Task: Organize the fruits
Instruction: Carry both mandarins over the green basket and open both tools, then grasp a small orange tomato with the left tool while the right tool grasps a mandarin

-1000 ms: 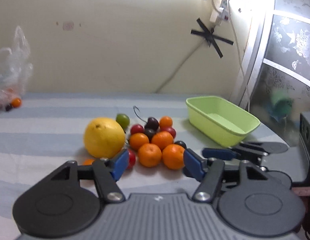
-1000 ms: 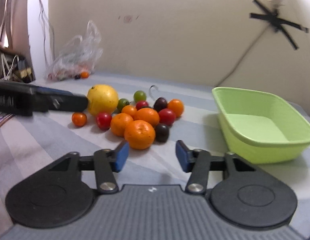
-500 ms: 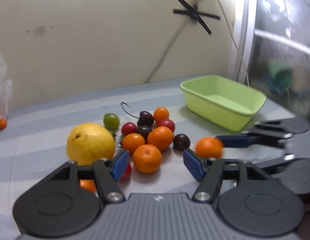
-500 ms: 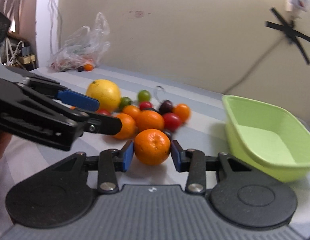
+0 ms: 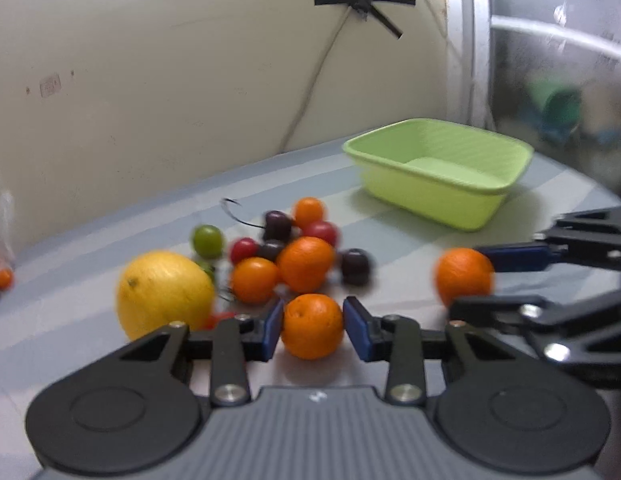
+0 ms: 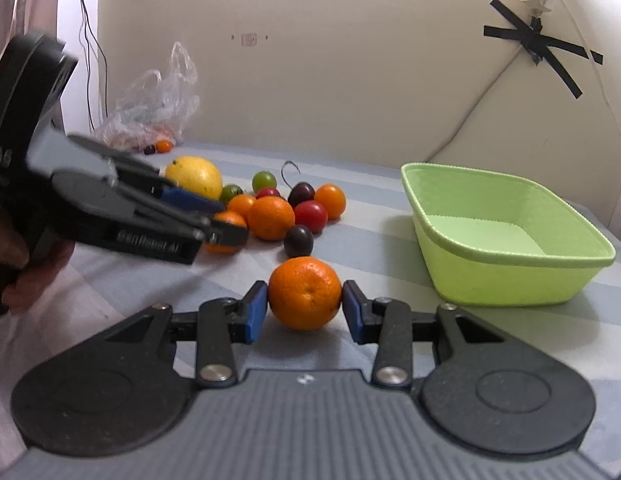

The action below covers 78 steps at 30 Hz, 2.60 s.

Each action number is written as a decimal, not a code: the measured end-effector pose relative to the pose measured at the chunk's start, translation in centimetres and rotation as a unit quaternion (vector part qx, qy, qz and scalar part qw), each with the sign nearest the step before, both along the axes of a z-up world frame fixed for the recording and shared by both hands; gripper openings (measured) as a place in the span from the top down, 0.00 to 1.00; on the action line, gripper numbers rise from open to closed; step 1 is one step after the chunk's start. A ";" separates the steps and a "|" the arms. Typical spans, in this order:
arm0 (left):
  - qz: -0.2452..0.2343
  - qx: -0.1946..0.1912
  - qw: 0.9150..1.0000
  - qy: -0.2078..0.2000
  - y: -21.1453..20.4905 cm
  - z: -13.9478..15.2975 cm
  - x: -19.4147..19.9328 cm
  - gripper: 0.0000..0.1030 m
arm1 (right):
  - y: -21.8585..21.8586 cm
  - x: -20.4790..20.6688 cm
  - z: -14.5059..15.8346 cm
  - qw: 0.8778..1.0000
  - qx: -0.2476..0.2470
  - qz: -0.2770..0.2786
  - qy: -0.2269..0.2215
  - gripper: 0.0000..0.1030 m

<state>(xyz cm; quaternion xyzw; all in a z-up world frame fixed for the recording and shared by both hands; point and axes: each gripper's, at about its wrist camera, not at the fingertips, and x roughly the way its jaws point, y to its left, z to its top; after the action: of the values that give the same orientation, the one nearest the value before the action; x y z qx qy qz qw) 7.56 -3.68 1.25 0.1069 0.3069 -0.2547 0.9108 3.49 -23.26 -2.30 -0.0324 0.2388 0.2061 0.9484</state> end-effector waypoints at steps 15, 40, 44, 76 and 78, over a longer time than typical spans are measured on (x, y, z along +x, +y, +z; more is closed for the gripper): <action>-0.065 -0.145 0.987 0.001 -11.4 3.8 5.1 0.68 | -9.1 1.8 3.3 0.978 0.039 -0.182 -0.091 0.58; 0.046 -0.160 0.986 -0.024 3.3 3.3 -3.7 0.55 | -6.0 -3.2 3.8 0.987 0.050 -0.103 -0.112 0.56; 0.127 -0.119 0.984 -0.034 7.8 1.9 -3.5 0.55 | -1.2 -1.8 3.1 0.997 0.037 -0.020 -0.063 0.63; 0.008 -0.140 0.989 0.035 2.8 -1.5 -5.3 0.71 | 1.6 -3.6 1.0 0.999 -0.037 0.015 -0.021 0.62; -0.004 -0.126 0.991 0.034 1.1 -1.6 -5.5 0.71 | 0.7 -4.4 0.7 0.999 -0.034 0.002 -0.020 0.62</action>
<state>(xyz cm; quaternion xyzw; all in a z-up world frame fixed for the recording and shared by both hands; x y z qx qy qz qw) 2.05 -2.58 -0.33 -0.0162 0.3028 -0.2985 0.9050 -0.89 -22.54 -1.60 -0.0692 0.2266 0.1988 0.9510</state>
